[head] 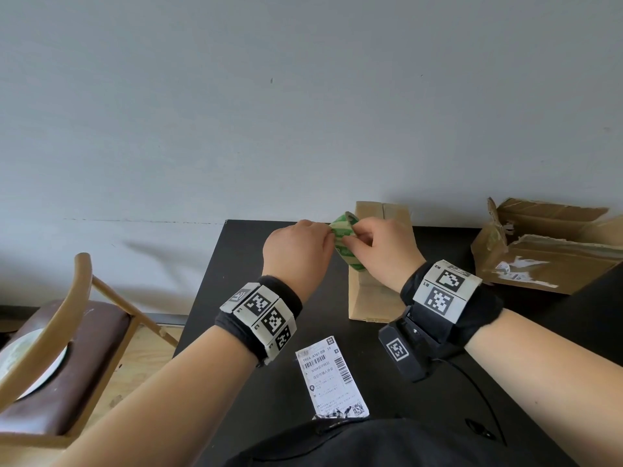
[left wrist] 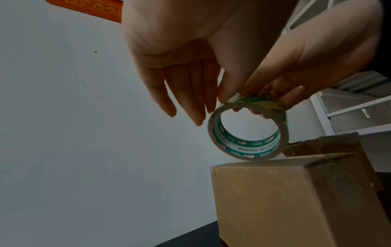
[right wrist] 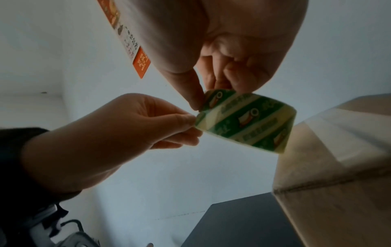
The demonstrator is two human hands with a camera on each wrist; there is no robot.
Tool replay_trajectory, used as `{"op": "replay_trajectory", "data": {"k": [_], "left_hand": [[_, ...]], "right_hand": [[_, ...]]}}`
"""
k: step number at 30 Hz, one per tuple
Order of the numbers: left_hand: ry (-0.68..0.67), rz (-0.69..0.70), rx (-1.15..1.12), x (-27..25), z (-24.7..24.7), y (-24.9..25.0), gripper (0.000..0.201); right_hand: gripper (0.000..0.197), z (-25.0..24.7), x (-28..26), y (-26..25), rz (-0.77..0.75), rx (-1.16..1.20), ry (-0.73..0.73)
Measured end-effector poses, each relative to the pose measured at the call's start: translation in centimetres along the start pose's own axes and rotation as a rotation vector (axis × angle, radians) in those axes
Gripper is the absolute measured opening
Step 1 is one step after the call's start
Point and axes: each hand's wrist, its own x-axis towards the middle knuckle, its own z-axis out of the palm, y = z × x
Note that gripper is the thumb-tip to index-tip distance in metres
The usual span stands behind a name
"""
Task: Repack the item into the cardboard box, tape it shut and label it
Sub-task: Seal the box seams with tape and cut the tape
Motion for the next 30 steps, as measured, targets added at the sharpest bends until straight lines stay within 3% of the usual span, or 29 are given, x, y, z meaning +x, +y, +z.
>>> {"op": "replay_trajectory", "data": {"k": [4,12,17,22,26,30], "left_hand": [[-0.127,-0.023,0.163,0.3,0.3,0.1,0.023],[-0.249,-0.061,0.226,0.7,-0.1,0.9,0.013],[-0.239,-0.092,0.167,0.7,-0.3,0.8,0.017],[-0.32,-0.061,0.23,0.9,-0.5,1.4,0.017],[-0.303,-0.041,0.261,1.0,-0.5,1.3,0.028],[-0.269,-0.007,0.239,1.1,-0.6,1.0,0.022]], "right_hand": [[0.024,0.0,0.0,0.0,-0.036,-0.138,-0.007],[0.023,0.7,-0.2,-0.2,-0.067,-0.286,-0.017],[0.022,0.6,-0.4,-0.4,-0.091,-0.34,-0.019],[0.024,0.4,-0.5,-0.9,-0.108,-0.385,-0.028],[0.025,0.4,-0.8,-1.1,-0.124,-0.432,-0.033],[0.024,0.4,-0.9,-1.1,-0.169,-0.5,-0.041]]}}
